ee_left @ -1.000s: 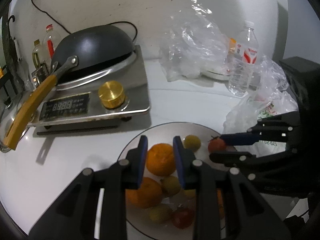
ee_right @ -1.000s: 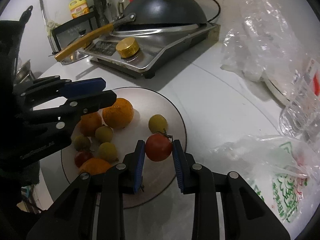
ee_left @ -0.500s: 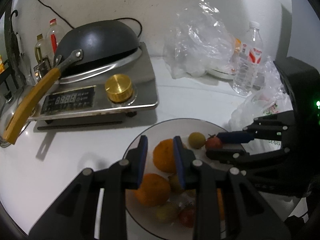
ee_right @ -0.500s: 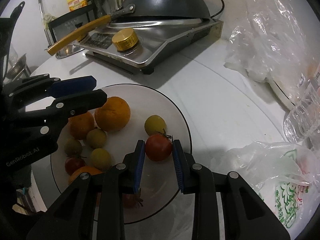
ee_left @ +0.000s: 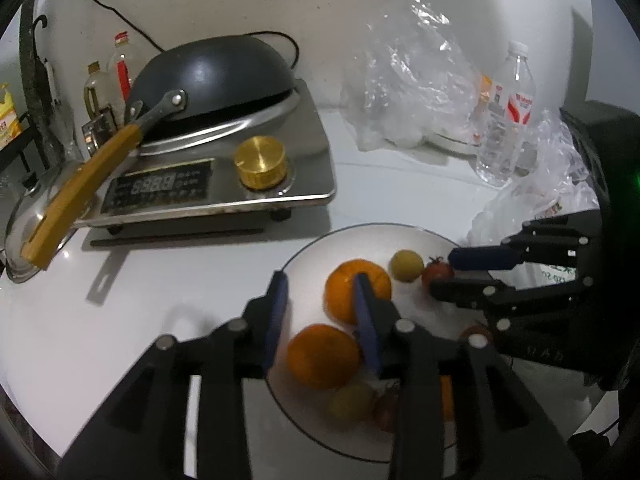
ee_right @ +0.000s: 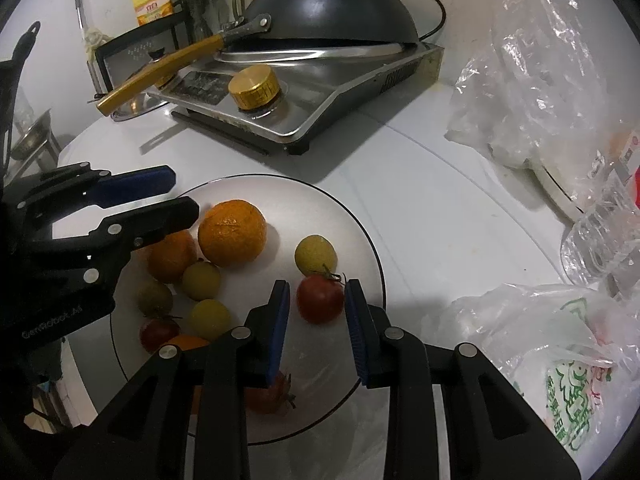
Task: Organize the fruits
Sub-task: 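Lower the tomato onto the plate with the right gripper while the left releases the yellow fruit, then open both grippers and lift them away from the plate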
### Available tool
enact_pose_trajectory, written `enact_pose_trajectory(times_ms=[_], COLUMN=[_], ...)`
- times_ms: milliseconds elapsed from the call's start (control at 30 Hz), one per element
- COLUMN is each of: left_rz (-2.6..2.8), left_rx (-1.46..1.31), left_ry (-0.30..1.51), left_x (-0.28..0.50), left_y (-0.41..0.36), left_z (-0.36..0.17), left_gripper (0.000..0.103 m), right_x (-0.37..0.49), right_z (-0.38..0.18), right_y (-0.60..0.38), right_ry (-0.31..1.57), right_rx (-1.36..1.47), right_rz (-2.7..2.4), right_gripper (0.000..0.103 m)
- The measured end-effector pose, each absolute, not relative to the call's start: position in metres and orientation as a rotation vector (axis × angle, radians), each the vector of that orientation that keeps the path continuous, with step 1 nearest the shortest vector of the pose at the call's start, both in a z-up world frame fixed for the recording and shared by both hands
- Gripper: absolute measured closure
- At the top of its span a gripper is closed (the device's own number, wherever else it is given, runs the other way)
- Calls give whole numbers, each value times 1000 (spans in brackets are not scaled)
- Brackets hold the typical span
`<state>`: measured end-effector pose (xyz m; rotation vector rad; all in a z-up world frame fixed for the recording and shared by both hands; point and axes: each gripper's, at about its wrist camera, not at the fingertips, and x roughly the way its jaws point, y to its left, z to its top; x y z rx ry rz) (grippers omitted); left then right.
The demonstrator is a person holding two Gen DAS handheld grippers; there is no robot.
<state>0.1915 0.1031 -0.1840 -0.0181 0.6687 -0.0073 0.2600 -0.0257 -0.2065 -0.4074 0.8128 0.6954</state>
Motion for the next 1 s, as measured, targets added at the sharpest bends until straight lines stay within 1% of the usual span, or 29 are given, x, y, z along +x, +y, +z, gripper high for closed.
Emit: enact_pose_trajectory(times_ms=[33, 67, 633, 1000], left_rz=[-6, -4, 4, -13], left_rx=[-21, -24, -7, -14], left_ry=[665, 661, 624, 608], left_x=[190, 188, 152, 126], left_y=[104, 104, 92, 71], left_z=[-183, -182, -163, -155], left_gripper=[57, 54, 54, 54], right_x=[259, 258, 224, 194], right_z=[-205, -204, -178, -165], right_y=[-26, -26, -39, -63], right_ry=[811, 809, 746, 713], right_rx=[-407, -407, -407, -397], right_rz=[696, 697, 688, 664], right_gripper=[71, 68, 67, 67])
